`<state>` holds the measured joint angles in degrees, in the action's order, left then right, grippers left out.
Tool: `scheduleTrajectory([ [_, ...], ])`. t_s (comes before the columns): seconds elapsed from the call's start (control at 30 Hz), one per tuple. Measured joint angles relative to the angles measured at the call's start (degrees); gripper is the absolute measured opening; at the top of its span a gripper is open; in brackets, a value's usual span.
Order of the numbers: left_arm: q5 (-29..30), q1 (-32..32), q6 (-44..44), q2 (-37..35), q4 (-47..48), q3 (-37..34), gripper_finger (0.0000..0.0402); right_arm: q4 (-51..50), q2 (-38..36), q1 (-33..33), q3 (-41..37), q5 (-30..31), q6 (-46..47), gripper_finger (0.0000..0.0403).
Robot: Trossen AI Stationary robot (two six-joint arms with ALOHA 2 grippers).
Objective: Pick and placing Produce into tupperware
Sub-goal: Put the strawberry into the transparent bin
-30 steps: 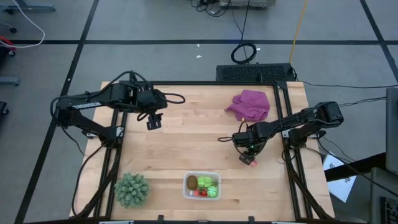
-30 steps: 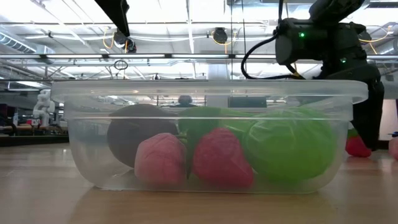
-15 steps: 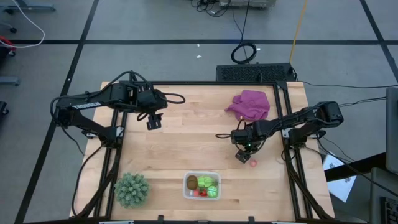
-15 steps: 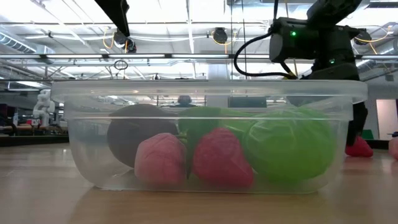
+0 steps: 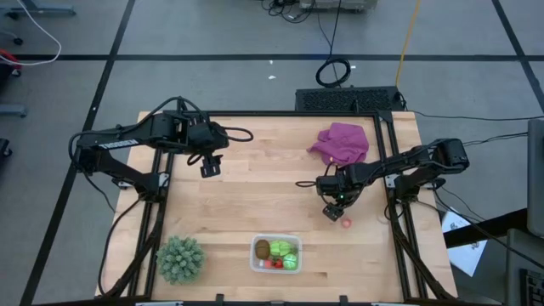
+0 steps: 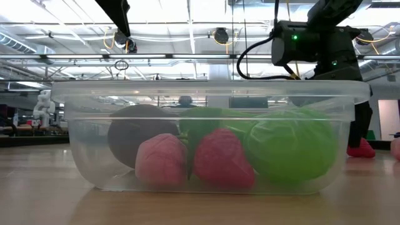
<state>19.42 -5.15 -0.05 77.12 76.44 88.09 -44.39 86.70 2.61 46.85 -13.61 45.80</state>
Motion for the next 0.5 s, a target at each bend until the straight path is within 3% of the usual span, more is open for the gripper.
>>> scheduleTrajectory([
  [0.17,0.0,0.0,-0.1,0.0,0.0,0.0,0.0280,0.0,0.0,0.0,0.0,0.0,0.7,0.0250],
  [0.5,0.0,0.0,-0.3,0.0,0.0,0.0,0.0280,0.0,0.0,0.1,0.0,0.0,1.5,0.0181],
])
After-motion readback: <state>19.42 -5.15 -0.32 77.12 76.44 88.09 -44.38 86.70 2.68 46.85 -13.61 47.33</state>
